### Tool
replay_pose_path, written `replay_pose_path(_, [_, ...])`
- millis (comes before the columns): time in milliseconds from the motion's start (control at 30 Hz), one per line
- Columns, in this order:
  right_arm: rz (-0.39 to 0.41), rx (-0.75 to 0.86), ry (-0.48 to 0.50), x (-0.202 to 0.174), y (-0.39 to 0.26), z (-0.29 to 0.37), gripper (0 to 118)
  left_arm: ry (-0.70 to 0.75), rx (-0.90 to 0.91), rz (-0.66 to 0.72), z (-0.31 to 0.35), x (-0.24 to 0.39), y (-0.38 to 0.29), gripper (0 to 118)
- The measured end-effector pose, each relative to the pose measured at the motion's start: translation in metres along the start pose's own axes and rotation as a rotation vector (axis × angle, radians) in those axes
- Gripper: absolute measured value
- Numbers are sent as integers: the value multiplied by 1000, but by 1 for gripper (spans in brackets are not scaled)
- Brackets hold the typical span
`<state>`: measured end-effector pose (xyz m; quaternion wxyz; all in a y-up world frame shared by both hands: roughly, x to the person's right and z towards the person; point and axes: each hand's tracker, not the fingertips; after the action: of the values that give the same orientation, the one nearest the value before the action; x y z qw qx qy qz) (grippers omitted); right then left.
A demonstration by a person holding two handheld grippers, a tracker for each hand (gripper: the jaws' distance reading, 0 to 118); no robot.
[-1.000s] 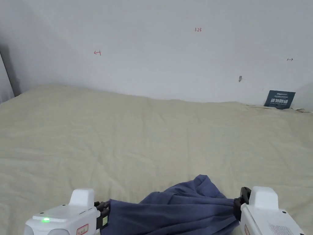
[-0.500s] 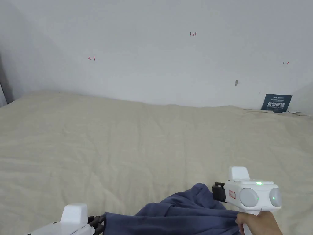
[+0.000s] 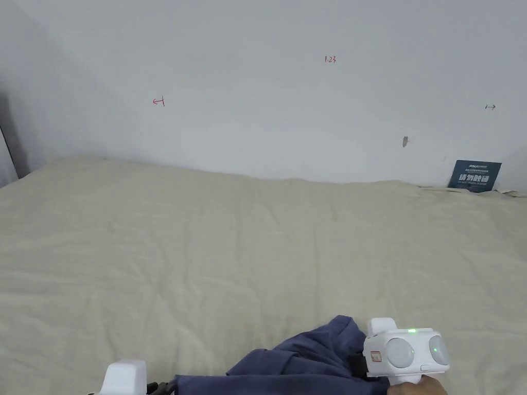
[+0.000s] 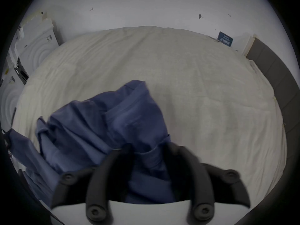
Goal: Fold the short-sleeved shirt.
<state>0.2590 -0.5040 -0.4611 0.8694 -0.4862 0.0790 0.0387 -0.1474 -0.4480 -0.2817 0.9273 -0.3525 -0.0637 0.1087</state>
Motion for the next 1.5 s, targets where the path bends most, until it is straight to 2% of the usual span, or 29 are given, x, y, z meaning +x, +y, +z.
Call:
replay_pose_path(33, [8,9,2,-2,-1,1,10,1,-4,5,-1,0,-1,0])
replay_pose_path(67, [20,14,-13,-6,-2,1,5,2,-5,8,-1,0,-1,0])
replay_pose_path(100, [46,12,-33,-10,-4,2,5,4,-5,11,-2,0,-2,0])
replay_pose_path(167, [40,28,-31,-9,-6,7,5,6,-7,13,-3,0,-1,0])
replay_pose_path(233, [-36,76,-21,-4,-7,19,4,10,3,11,-2,-1,1,0])
replay_pose_path(300, [-61,148,-12,-1,-10,33,4,10,12,10,0,-2,6,0])
replay_pose_path(467, [-40,250,-12,1,-14,74,3,27,59,0,10,-5,26,0])
replay_pose_path(533, [-25,305,-38,-1,-15,94,3,25,79,-6,16,-7,35,0])
replay_pose_path(933, [-50,579,-119,12,-8,210,3,76,238,-46,65,-25,123,0])
replay_pose_path(1000, [-22,621,-149,11,-3,226,3,90,261,-52,75,-28,139,0])
replay_pose_path(1067, [5,655,-191,10,2,239,3,110,286,-53,83,-33,155,0])
replay_pose_path(1167, [-17,689,-190,12,12,256,3,128,313,-45,94,-40,178,0])
replay_pose_path(1267, [-8,721,-241,11,25,269,3,154,334,-48,101,-45,198,0])
replay_pose_path(1500, [-19,766,-284,15,70,285,3,201,375,-72,103,-51,241,0])
